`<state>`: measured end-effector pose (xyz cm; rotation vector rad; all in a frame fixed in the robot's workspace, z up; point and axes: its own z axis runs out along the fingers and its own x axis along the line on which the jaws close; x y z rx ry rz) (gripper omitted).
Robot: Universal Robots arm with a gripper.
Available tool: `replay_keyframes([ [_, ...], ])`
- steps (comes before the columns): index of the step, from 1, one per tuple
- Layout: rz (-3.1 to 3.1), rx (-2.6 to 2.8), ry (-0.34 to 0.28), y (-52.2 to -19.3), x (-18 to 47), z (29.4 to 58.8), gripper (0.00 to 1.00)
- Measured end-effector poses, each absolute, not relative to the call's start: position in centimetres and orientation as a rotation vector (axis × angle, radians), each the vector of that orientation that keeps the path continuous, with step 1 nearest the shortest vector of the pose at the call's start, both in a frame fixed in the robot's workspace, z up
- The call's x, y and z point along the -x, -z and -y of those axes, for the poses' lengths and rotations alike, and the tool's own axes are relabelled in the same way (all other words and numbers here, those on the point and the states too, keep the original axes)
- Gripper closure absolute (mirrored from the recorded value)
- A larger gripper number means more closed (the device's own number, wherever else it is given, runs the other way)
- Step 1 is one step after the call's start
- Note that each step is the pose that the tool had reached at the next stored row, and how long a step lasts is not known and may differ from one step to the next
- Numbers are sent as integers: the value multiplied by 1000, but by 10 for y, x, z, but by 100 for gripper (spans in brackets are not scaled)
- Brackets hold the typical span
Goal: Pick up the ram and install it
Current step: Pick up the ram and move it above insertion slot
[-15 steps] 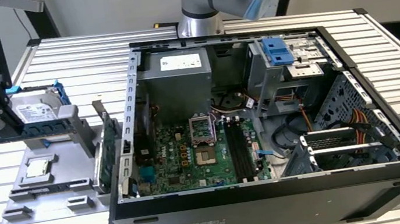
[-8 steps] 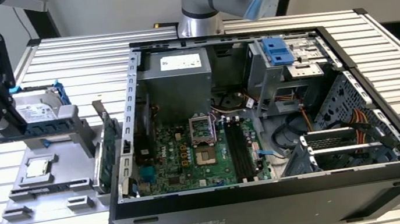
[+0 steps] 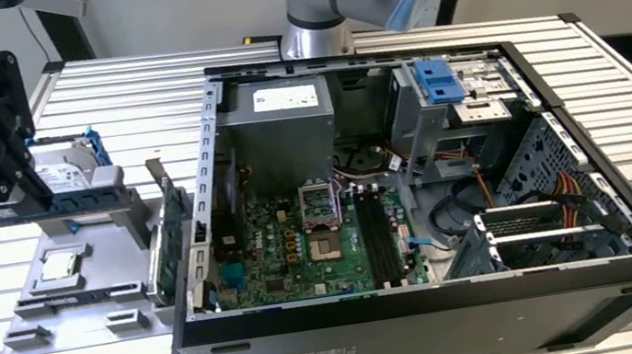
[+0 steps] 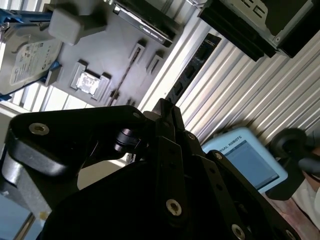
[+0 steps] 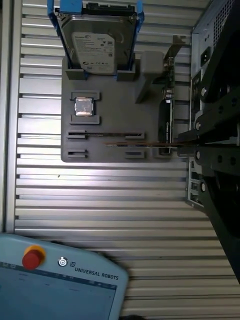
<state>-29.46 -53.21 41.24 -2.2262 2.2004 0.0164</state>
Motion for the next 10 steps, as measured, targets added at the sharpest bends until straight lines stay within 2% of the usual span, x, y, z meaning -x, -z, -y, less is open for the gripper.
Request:
replay_keyframes([
  [10, -2200, 2226, -16, -412, 286, 532, 100],
])
